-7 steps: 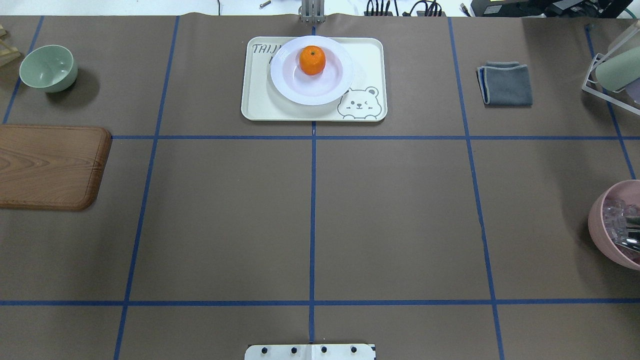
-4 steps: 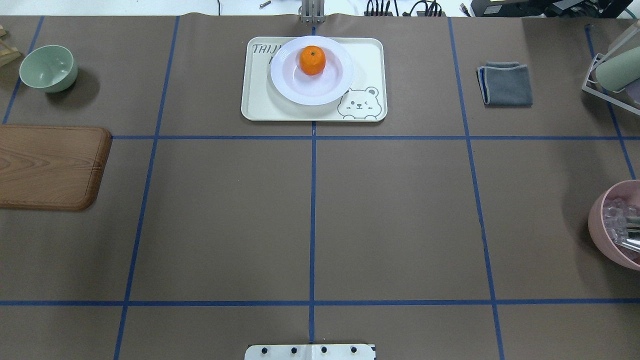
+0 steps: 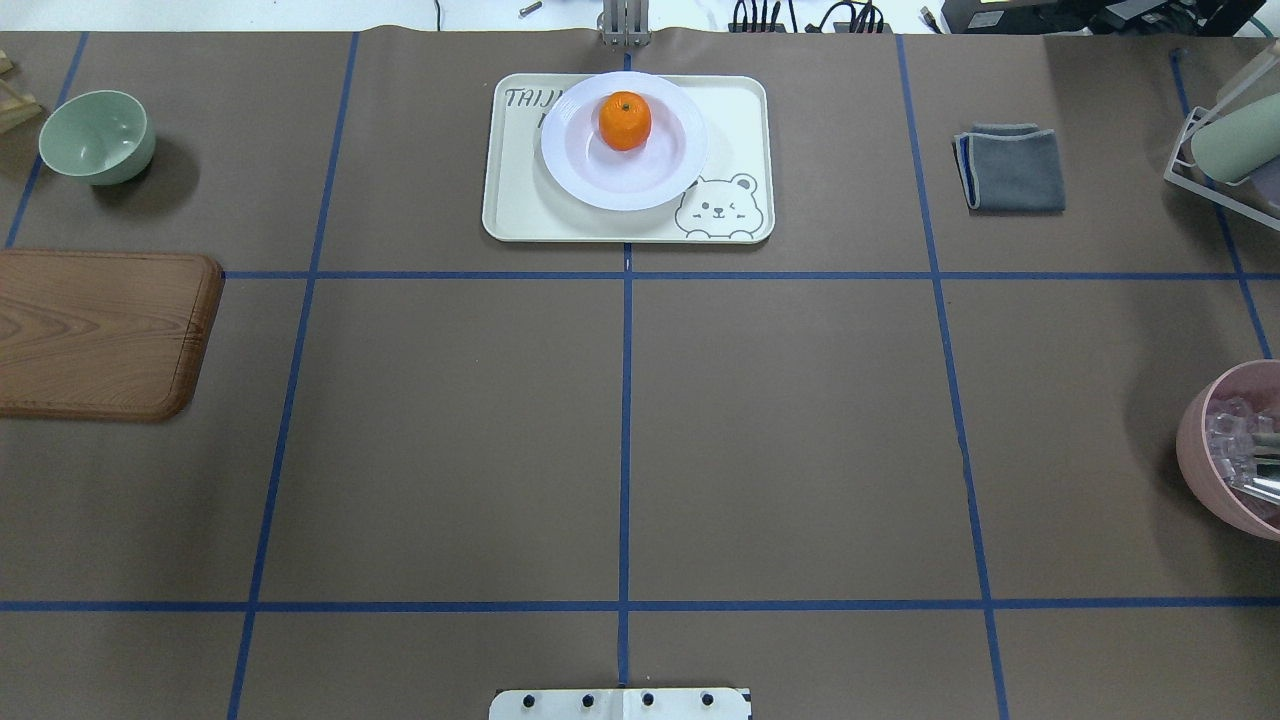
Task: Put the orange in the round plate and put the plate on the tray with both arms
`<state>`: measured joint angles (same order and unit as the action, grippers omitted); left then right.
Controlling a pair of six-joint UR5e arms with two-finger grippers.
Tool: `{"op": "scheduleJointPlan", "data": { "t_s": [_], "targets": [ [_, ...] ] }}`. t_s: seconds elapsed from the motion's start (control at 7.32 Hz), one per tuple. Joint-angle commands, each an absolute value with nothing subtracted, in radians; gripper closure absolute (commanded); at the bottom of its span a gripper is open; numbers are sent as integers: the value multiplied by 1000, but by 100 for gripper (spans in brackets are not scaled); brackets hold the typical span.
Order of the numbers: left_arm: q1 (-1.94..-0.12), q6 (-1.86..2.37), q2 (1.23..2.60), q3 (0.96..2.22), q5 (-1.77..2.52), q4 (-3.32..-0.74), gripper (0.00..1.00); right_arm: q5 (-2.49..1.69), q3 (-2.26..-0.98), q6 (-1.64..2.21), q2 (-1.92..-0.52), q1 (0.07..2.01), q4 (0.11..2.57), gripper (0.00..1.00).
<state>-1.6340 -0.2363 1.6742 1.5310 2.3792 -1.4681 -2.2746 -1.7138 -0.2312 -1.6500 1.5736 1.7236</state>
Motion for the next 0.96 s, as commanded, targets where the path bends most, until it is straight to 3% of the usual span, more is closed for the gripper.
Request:
{"op": "scheduleJointPlan", "data": {
  "t_s": [0.0, 0.55, 0.82],
  "targets": [
    [-1634, -236, 1674, 1523, 2379, -1468, 2, -2269, -1638, -236, -1660, 1578, 1675, 0],
    [-1634, -238, 1666, 1526, 2379, -1468, 2, -2171, -1790, -226, -1658, 1604, 1690, 0],
    [-1634, -238, 1666, 1528, 2381, -1468, 2, -2239, -1793, -215, -1657, 1603, 1690, 0]
  ]
}}
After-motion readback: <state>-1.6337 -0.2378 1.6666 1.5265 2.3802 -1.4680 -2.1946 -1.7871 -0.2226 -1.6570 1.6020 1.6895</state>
